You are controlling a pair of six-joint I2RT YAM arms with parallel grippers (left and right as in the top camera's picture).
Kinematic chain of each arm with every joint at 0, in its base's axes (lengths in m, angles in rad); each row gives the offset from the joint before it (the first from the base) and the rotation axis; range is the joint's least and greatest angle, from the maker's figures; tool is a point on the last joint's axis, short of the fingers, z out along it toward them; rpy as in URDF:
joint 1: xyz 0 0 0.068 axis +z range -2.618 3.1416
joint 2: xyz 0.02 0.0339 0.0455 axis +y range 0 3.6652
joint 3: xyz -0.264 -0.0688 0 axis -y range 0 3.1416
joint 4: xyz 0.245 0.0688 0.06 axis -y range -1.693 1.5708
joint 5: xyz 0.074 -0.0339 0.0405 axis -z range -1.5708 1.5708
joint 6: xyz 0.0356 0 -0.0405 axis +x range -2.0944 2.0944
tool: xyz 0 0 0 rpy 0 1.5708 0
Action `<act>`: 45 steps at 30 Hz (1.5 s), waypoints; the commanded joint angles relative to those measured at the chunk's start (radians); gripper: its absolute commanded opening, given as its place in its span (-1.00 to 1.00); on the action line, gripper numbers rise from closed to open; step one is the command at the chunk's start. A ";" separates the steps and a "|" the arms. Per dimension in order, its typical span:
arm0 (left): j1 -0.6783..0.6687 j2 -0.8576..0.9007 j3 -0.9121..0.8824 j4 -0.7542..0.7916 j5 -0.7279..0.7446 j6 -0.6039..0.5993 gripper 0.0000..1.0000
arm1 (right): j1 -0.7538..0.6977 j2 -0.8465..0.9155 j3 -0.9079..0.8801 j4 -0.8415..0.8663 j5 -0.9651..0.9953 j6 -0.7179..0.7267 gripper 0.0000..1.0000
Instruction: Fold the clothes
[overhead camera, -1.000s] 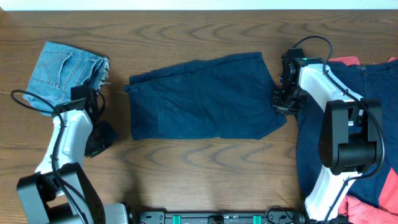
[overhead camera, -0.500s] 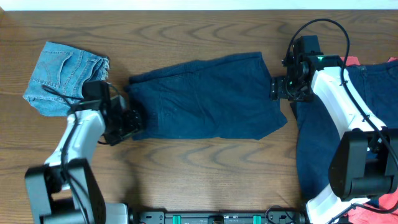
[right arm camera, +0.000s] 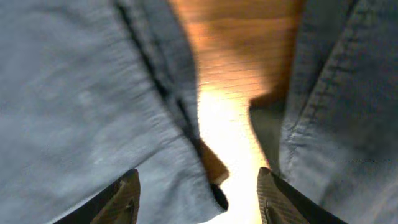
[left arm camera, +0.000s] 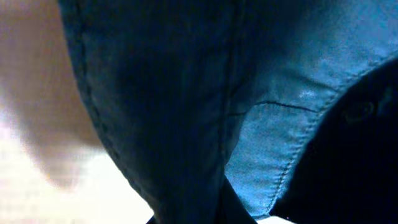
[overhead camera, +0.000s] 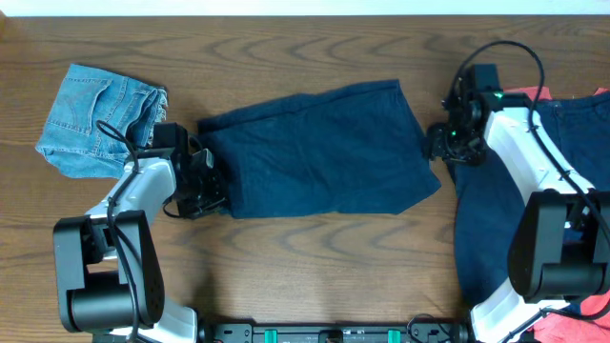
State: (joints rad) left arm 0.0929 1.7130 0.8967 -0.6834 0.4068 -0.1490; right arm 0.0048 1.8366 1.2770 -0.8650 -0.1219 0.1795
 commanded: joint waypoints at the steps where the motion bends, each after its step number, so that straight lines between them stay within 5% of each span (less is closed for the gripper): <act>1: 0.023 0.023 -0.016 -0.049 -0.131 0.016 -0.88 | -0.017 0.014 -0.082 0.053 -0.085 -0.035 0.27; 5: 0.029 0.002 -0.015 -0.061 -0.134 0.021 -0.87 | -0.001 0.014 -0.186 0.180 -0.283 -0.159 0.38; 8: 0.029 -0.018 -0.015 -0.068 -0.139 0.021 -0.88 | 0.025 0.014 -0.248 0.235 -0.290 -0.158 0.21; 11: 0.031 -0.042 -0.014 -0.074 -0.140 0.021 -0.88 | 0.048 0.014 -0.290 0.257 -0.289 -0.151 -0.28; 13: 0.032 -0.060 -0.014 -0.081 -0.171 0.020 -0.88 | 0.051 0.014 -0.295 0.256 -0.263 -0.151 -0.90; 14: 0.033 -0.068 -0.014 -0.091 -0.199 0.017 -0.87 | 0.048 0.012 -0.293 0.254 -0.248 -0.150 -0.97; 23: 0.122 -0.107 -0.011 -0.209 -0.405 -0.067 -0.88 | -0.032 -0.048 -0.231 0.234 -0.220 -0.077 -0.97; 32: 0.182 -0.107 -0.011 -0.235 -0.404 -0.078 -0.86 | -0.048 -0.058 -0.232 0.207 -0.193 -0.061 -0.97; 34: 0.182 -0.107 -0.009 -0.256 -0.403 -0.078 -0.48 | -0.050 -0.059 -0.229 0.212 -0.213 -0.062 -0.94; 37: 0.182 -0.107 0.008 -0.295 -0.381 -0.078 -0.13 | -0.050 -0.068 -0.207 0.219 -0.283 -0.130 -0.20; 38: 0.182 -0.107 0.021 -0.309 -0.369 -0.077 -0.10 | -0.050 -0.071 -0.192 0.219 -0.315 -0.150 -0.10; 45: 0.181 -0.107 0.167 -0.420 -0.335 -0.073 0.01 | -0.015 -0.073 -0.095 0.303 -0.436 -0.077 -0.20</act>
State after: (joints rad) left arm 0.2722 1.6199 0.9882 -1.0847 0.0891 -0.2241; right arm -0.0357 1.7958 1.1507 -0.5926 -0.5011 0.0662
